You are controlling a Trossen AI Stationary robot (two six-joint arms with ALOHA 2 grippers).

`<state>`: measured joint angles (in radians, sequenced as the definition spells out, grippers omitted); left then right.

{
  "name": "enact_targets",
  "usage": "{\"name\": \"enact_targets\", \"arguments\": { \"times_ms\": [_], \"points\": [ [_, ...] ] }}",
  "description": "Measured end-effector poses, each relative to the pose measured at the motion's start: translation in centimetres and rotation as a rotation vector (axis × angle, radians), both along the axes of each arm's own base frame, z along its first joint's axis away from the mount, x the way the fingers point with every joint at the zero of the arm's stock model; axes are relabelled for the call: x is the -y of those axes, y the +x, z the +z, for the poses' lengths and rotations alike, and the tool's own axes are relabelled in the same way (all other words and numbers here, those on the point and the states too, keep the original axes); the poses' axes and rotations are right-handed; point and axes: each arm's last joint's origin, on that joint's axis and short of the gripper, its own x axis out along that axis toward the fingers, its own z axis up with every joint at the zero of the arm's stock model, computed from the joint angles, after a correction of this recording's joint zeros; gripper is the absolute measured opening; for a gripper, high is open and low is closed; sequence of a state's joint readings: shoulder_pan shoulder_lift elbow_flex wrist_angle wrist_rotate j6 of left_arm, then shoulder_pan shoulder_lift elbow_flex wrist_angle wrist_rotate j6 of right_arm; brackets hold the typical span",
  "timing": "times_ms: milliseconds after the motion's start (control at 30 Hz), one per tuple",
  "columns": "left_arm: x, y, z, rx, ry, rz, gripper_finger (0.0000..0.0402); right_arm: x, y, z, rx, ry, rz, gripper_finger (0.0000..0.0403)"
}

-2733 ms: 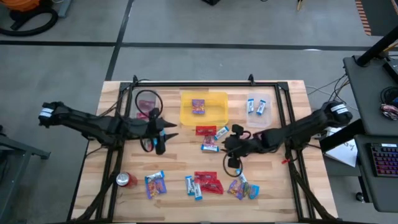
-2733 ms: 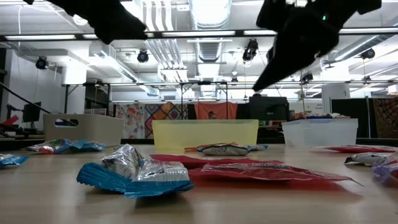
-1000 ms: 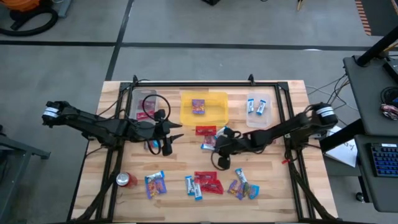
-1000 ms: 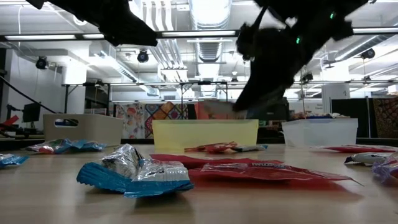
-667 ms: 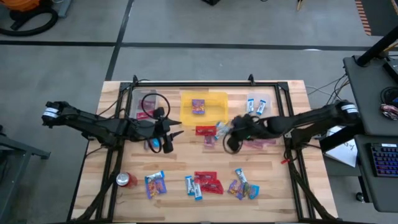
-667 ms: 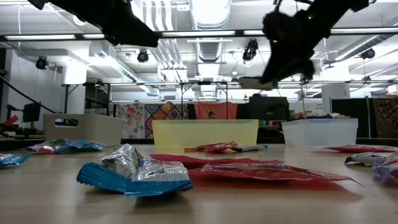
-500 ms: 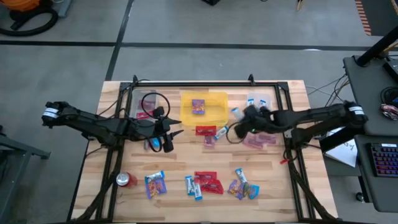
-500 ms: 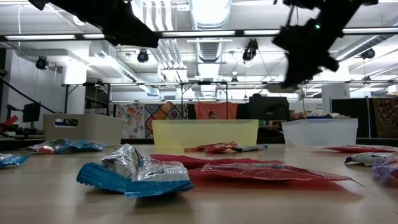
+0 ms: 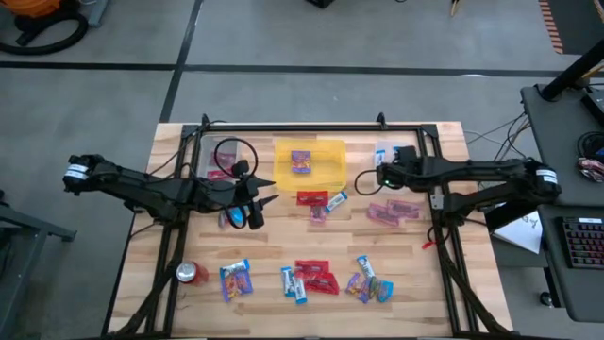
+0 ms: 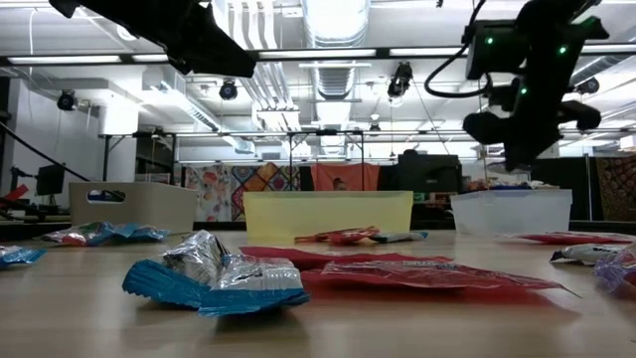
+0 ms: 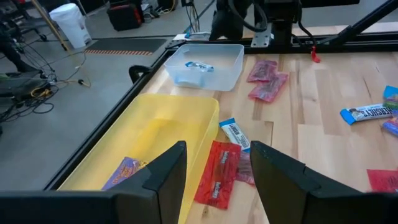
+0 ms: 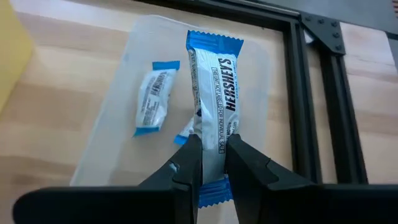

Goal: Sort candy
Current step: Put the white chocolate into the transparent bin, then put the blue gummy into the yellow bin

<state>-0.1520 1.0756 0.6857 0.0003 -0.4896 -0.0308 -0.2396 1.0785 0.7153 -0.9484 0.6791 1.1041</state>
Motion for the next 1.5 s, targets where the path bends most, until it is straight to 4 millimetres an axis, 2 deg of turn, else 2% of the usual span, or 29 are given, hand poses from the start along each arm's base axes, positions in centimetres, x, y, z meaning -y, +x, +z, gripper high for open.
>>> {"name": "enact_targets", "arguments": {
  "times_ms": [200,533,833,1000,1267,1500],
  "points": [
    [0.0,0.0,0.0,0.002,-0.006,0.002,0.0161,1.1,1.1,-0.7,0.029,-0.023,0.015,0.0067],
    [0.0,0.0,0.0,0.003,-0.007,0.002,0.0161,2.3,1.3,-1.7,-0.021,0.007,-0.025,0.0142],
    [0.0,-0.1,-0.2,0.003,-0.050,0.019,0.0161,2.2,1.7,-1.0,0.035,0.041,0.063,0.0160],
    [0.0,-0.4,-0.8,-0.043,-0.131,0.045,0.0161,1.5,2.3,0.2,0.115,0.076,0.185,0.0154],
    [0.5,-1.0,-1.7,-0.191,-0.331,-0.050,0.0155,-0.7,3.8,1.9,0.197,0.068,0.379,0.0146],
    [0.3,-2.0,-2.5,-0.295,-0.486,0.109,0.0154,-2.2,4.8,2.4,0.251,0.042,0.475,0.0147]
  ]
}}
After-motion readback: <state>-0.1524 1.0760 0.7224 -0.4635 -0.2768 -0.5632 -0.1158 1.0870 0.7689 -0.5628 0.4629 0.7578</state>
